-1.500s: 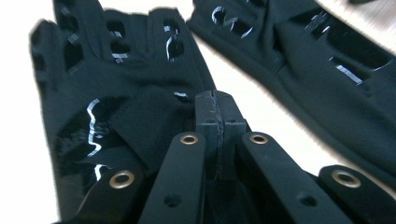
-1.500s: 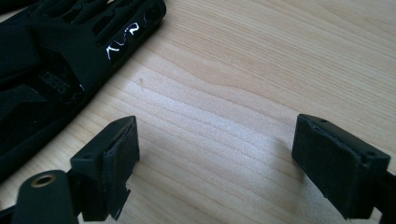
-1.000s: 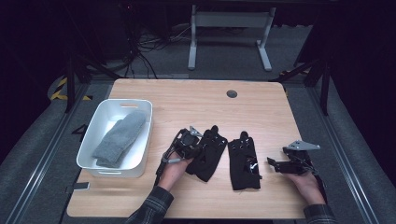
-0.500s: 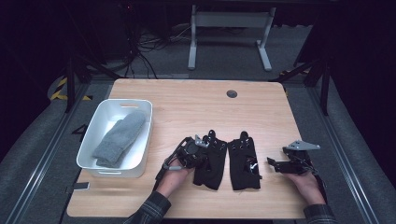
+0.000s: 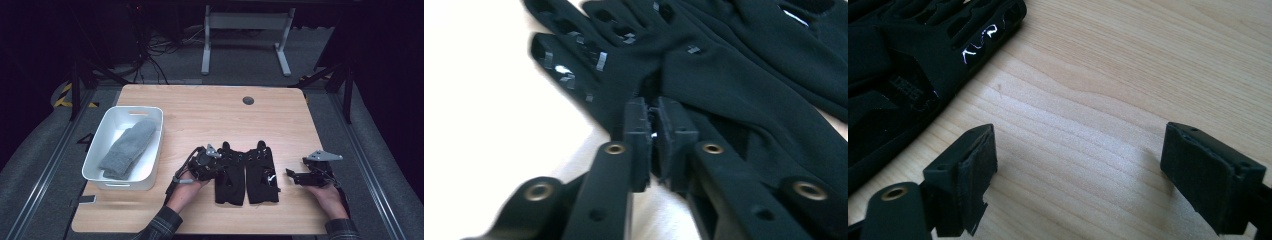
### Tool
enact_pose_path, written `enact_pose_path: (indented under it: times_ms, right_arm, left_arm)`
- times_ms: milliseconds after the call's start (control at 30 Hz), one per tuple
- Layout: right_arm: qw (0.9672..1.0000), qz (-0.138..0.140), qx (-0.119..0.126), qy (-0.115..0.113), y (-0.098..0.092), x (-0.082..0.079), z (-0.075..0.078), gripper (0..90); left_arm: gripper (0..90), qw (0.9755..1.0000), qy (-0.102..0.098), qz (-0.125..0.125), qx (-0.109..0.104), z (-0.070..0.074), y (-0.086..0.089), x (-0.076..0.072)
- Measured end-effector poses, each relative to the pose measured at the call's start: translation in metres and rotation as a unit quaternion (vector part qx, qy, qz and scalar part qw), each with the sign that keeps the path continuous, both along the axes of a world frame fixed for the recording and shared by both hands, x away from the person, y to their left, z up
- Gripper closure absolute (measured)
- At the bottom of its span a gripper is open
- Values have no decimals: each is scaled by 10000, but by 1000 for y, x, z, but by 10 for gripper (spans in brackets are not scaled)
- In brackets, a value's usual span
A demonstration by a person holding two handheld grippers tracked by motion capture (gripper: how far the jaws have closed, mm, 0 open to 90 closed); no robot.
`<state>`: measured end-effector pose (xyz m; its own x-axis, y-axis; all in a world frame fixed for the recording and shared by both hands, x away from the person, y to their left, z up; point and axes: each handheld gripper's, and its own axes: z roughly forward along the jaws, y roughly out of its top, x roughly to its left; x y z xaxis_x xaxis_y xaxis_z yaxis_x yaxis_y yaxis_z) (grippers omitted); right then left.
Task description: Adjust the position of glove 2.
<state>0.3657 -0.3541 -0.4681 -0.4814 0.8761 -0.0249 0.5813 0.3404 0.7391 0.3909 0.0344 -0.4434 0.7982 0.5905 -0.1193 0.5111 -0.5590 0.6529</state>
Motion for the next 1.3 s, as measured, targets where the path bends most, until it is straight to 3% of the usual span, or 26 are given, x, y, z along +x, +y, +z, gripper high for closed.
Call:
enact_pose_path:
  times_ms: [233, 367, 467, 700, 800, 1000, 1100, 1200, 1267, 1300]
  right_arm:
    - [10000, 1, 0, 0, 0, 0, 0, 153]
    - [10000, 1, 0, -1, 0, 0, 0, 153]
    - [10000, 2, -1, -1, 0, 0, 0, 153]
    - [10000, 2, -1, -1, 0, 0, 0, 153]
    - [10000, 2, -2, -1, 0, 0, 0, 153]
    - [10000, 4, -9, -5, 0, 0, 0, 162]
    - [10000, 68, -1, -32, 0, -1, 0, 197]
    - [9999, 143, 30, -58, 0, -2, 1, 298]
    - [9998, 191, 17, -29, 1, -3, 4, 416]
    - [9997, 246, 63, -25, 1, -3, 6, 528]
  left_arm:
    - [659, 9995, 28, 286, -105, -5, 5, 8]
    - [632, 9992, 47, 350, -173, -8, 1, 8]
    - [629, 9991, -41, 427, -53, -10, -1, 6]
    - [614, 9987, 13, 498, -94, -16, -1, 1]
    - [652, 9987, 40, 497, -126, -18, -1, 0]
    - [830, 9986, 94, 488, -176, -18, -4, -1]
    - [870, 9985, 105, 512, -191, -17, -4, -1]
    - [878, 9975, 219, 567, -347, -16, -1, 1]
    - [880, 9965, 280, 593, -509, -14, 1, 2]
    - [880, 9960, 294, 605, -582, -12, 3, 3]
